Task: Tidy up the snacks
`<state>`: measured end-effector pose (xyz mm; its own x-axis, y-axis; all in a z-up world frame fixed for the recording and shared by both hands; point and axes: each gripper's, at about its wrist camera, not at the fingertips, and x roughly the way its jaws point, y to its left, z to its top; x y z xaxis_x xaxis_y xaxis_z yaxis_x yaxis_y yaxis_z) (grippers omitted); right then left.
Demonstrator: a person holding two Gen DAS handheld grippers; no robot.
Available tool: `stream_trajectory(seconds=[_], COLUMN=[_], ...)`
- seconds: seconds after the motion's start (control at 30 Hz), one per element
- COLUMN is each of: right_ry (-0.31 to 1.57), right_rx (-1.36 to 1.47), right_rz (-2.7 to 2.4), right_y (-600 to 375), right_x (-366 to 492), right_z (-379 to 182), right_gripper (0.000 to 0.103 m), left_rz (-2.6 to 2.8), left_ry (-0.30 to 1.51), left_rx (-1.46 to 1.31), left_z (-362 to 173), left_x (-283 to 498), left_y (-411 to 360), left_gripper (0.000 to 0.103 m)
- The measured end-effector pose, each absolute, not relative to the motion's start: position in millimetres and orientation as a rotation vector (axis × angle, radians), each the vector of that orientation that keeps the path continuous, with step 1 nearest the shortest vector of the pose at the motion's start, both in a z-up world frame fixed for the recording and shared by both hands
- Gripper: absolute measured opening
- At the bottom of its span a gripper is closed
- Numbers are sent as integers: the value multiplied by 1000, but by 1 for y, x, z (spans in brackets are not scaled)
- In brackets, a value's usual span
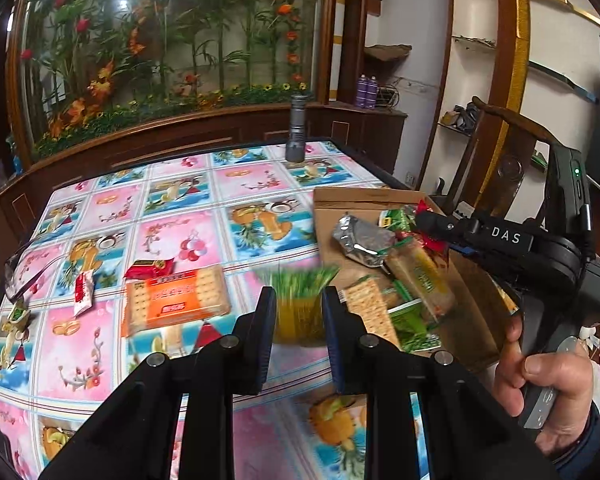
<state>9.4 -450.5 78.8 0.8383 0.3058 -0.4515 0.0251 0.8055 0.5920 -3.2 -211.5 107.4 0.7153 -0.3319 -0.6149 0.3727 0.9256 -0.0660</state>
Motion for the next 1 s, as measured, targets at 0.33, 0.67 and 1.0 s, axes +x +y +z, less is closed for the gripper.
stream_trajectory(seconds=[0.33,0.67,1.0], right_ry=[562,585,598], right_rx=[666,660,636], right_rz=[103,125,140], right_y=[-483,-484,-474], right_x=[-3,-3,0], right_z=[75,71,72], right_gripper=[20,20,20], left_rz=[-461,-403,-429], left_ry=[692,779,856], left_rx=[48,-19,-17], left_z=[108,98,59], left_x=[7,42,56], left_y=[-246,-180,-189], left_gripper=[23,24,70])
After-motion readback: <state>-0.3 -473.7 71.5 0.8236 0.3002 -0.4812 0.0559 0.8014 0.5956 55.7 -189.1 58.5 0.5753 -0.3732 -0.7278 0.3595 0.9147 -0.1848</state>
